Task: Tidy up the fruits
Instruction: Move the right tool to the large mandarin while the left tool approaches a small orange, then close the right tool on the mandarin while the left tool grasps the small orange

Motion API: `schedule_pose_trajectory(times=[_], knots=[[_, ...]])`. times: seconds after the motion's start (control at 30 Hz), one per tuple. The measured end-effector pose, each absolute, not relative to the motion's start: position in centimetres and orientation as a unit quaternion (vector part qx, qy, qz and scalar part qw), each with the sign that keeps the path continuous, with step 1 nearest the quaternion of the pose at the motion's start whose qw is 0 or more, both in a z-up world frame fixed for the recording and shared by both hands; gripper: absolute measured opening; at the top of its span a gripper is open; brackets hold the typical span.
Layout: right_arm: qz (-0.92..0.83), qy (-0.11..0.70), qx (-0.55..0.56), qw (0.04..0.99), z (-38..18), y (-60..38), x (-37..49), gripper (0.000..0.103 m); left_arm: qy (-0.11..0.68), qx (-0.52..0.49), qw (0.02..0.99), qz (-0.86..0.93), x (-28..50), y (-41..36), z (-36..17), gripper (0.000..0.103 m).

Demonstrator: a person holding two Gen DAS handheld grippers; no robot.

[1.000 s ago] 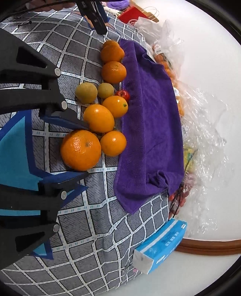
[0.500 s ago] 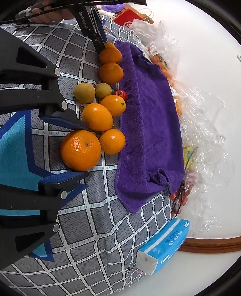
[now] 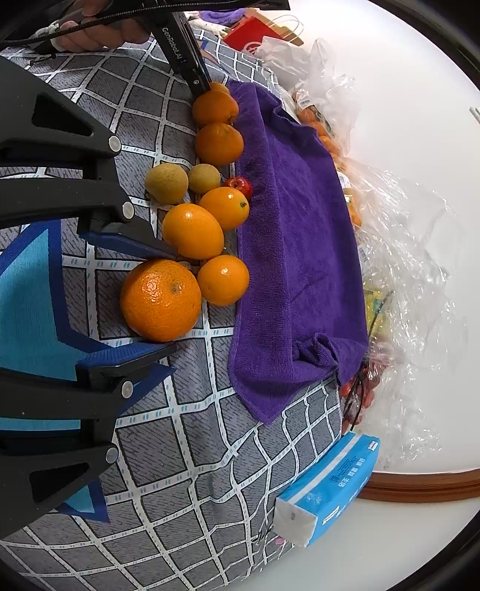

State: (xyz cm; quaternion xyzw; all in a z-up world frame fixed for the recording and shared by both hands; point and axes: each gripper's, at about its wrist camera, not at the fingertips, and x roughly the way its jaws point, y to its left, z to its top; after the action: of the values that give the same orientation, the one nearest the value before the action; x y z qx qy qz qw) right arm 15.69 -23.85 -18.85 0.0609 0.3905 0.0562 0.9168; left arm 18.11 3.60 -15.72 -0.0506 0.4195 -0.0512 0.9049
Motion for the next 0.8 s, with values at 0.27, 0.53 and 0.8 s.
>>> schedule_pose_trajectory(times=[0.27, 0.53, 0.8], knots=[[0.061, 0.365, 0.094, 0.924, -18.2, -24.9, 14.8, 0.043, 0.389, -0.103, 0.913, -0.063, 17.1, 5.1, -15.1, 0.033], [0.05, 0.34, 0.103, 0.933, -17.6, -25.4, 13.9, 0.043, 0.353, -0.122, 0.925, -0.069, 15.9, 5.5, -14.0, 0.033], [0.064, 0.33, 0.116, 0.935, -15.1, -25.6, 13.3, 0.043, 0.356, -0.132, 0.923, -0.067, 15.0, 6.3, -12.3, 0.032]])
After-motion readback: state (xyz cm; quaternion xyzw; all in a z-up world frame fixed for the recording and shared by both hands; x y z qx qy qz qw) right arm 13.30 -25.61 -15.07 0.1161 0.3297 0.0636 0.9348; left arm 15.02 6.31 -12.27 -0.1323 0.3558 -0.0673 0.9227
